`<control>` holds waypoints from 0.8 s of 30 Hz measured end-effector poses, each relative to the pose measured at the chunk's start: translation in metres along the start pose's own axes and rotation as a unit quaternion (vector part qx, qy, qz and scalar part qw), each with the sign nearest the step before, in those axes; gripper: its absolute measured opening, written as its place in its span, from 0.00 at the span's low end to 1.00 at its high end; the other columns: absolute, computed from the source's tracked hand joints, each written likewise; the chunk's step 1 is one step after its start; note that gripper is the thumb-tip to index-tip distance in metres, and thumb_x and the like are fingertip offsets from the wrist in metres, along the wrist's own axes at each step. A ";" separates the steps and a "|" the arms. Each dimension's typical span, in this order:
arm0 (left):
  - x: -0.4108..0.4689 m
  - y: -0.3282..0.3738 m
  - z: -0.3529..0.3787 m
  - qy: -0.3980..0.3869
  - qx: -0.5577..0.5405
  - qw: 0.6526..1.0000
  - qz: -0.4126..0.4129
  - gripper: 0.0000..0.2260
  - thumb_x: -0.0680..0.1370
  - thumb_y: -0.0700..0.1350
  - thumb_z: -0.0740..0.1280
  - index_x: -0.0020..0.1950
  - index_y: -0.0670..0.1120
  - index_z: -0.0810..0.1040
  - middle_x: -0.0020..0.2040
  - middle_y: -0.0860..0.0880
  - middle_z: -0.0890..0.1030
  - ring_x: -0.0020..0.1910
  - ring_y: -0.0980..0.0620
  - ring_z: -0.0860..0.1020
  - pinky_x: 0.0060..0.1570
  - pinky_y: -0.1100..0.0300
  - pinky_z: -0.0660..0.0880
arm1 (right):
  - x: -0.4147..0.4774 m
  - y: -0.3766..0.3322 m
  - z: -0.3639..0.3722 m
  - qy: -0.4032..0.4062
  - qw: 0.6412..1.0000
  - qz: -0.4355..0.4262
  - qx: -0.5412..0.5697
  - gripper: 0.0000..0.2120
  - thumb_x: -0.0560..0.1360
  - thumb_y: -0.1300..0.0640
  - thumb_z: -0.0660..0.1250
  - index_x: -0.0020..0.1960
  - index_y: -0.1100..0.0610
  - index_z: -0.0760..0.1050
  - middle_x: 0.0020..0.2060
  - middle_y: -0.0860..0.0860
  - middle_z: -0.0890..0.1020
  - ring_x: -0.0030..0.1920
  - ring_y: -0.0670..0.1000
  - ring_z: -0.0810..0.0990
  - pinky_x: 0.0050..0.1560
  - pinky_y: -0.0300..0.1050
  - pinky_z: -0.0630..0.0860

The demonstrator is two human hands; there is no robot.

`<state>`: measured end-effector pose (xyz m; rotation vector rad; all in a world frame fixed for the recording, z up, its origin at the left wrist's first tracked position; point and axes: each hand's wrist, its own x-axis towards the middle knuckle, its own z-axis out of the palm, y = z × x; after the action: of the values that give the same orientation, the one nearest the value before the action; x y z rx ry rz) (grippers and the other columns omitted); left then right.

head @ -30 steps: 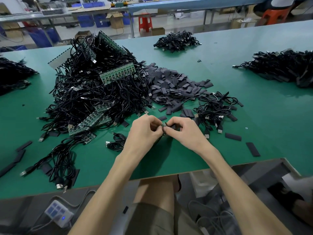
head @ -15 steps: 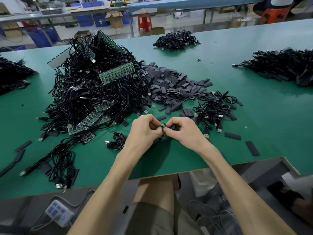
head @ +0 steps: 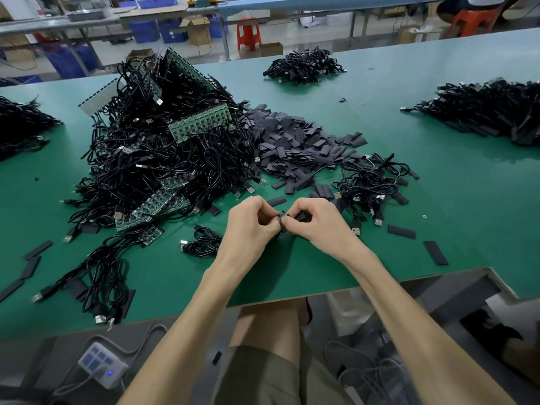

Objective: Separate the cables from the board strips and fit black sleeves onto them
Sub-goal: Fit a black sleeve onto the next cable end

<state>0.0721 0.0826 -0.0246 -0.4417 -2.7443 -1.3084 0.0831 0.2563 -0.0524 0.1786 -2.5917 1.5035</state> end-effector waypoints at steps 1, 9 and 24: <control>-0.001 0.000 0.000 0.006 0.004 1.000 0.009 0.08 0.76 0.39 0.73 0.41 0.49 0.78 0.37 0.53 0.80 0.34 0.62 0.76 0.34 0.71 0.71 | 0.000 -0.001 0.000 0.007 1.000 0.000 0.000 0.06 0.76 0.56 0.74 0.41 0.55 0.82 0.35 0.44 0.82 0.35 0.43 0.77 0.39 0.42 0.72; -0.011 0.011 -0.004 0.086 0.041 0.991 0.094 0.04 0.80 0.39 0.69 0.47 0.47 0.76 0.45 0.53 0.75 0.44 0.56 0.76 0.46 0.63 0.74 | 0.001 -0.004 0.003 -0.021 0.999 -0.016 -0.040 0.07 0.76 0.51 0.75 0.48 0.55 0.86 0.39 0.46 0.85 0.40 0.47 0.80 0.43 0.44 0.73; -0.017 0.026 0.029 0.077 -0.072 0.983 0.151 0.02 0.82 0.40 0.67 0.53 0.44 0.77 0.50 0.50 0.77 0.49 0.53 0.78 0.49 0.56 0.77 | -0.004 -0.004 -0.006 -0.038 0.995 -0.035 0.084 0.25 0.74 0.74 0.66 0.58 0.48 0.82 0.48 0.38 0.87 0.50 0.35 0.84 0.52 0.29 0.76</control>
<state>0.0973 0.1165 -0.0262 -0.7050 -2.3533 -1.3988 0.0878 0.2597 -0.0463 0.3466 -2.4860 1.7201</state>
